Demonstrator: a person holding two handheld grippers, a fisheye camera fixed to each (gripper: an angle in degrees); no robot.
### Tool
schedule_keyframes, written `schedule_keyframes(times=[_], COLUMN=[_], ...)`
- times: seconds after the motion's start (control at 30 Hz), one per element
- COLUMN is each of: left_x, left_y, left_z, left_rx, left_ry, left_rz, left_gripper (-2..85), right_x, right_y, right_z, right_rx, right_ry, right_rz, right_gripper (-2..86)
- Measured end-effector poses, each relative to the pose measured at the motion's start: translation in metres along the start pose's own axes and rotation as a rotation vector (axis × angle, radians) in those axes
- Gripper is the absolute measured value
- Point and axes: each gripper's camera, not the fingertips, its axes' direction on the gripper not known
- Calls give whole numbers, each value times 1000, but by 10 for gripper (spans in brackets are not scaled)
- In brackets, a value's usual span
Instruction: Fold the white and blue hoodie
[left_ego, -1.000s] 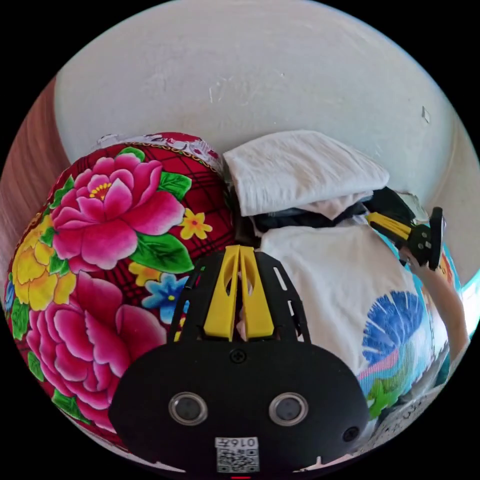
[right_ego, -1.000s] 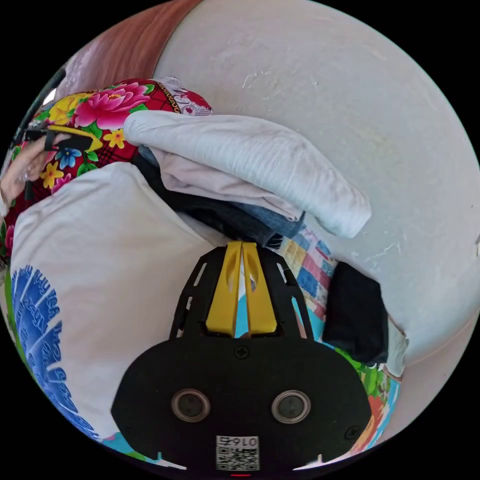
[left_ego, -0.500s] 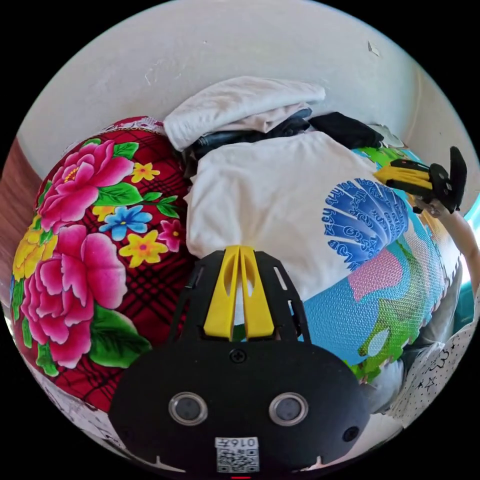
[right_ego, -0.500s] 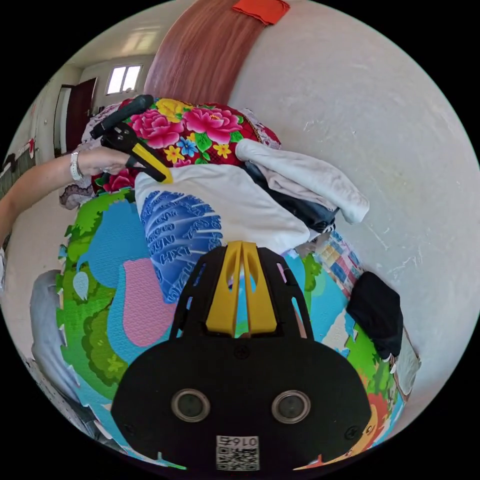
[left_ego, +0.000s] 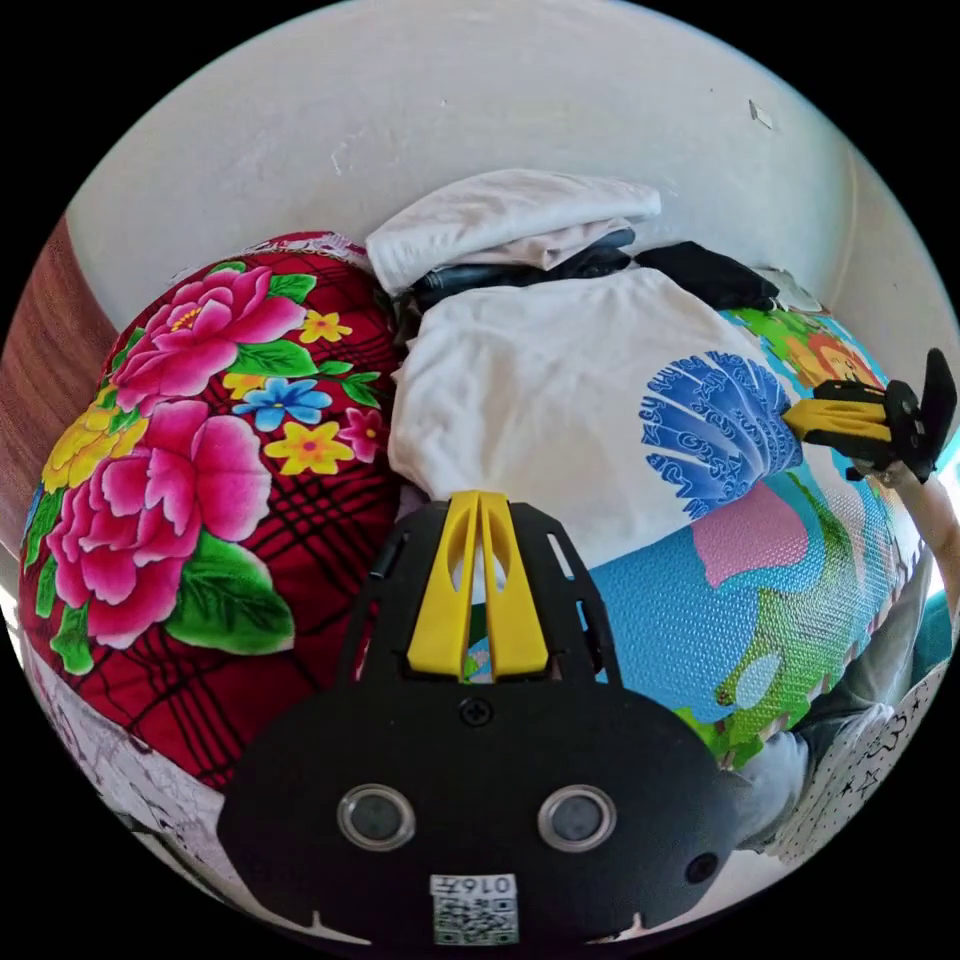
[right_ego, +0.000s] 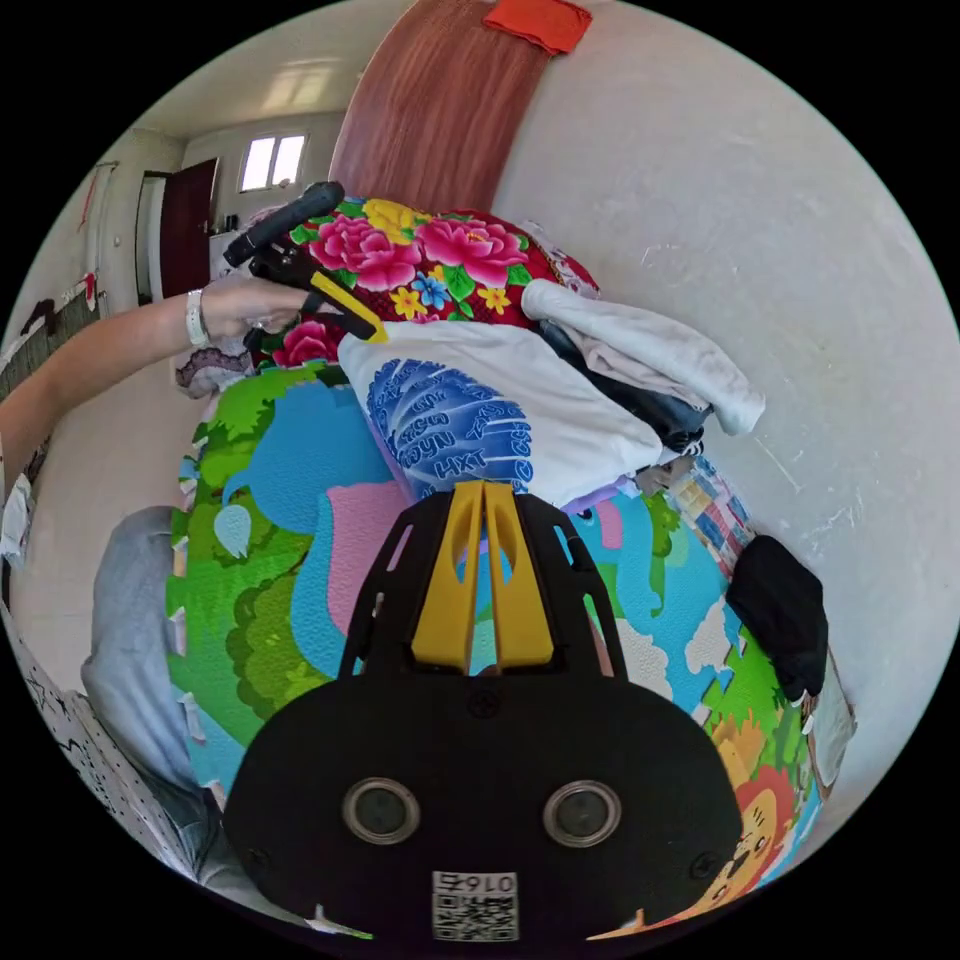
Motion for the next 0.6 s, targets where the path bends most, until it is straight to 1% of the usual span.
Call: schedule_keyframes(times=[0.13, 0.2, 0.3, 0.33, 0.37, 0.43, 0.5, 0.53, 0.6], left_x=[-8, -9, -7, -3, 13, 52, 123, 143, 220], left_y=[-17, -30, -37, -39, -44, -57, -86, -94, -135], left_z=[-49, -83, -135, -147, -169, -198, -231, -239, -262], left_rx=[39, 28, 54, 74, 124, 193, 286, 311, 414], left_ry=[14, -2, -64, -67, -43, 31, 208, 265, 516], left_rz=[-60, -59, -129, -134, -95, -3, 124, 152, 225], left_gripper=[-10, -10, -10, -10, -10, -10, -10, -10, -10], right_x=[23, 39, 73, 88, 104, 131, 163, 187, 228], right_y=[34, 49, 94, 118, 144, 184, 224, 250, 284], right_z=[-15, -28, -67, -86, -106, -136, -161, -174, -187], right_rx=[70, 60, 111, 142, 163, 186, 180, 148, 53], right_ry=[-61, -68, -64, -75, -61, 9, 91, 135, 177], right_rz=[67, 119, 211, 227, 251, 303, 378, 423, 501], right_gripper=[-4, -4, -3, -3, -3, -2, -2, -1, 0])
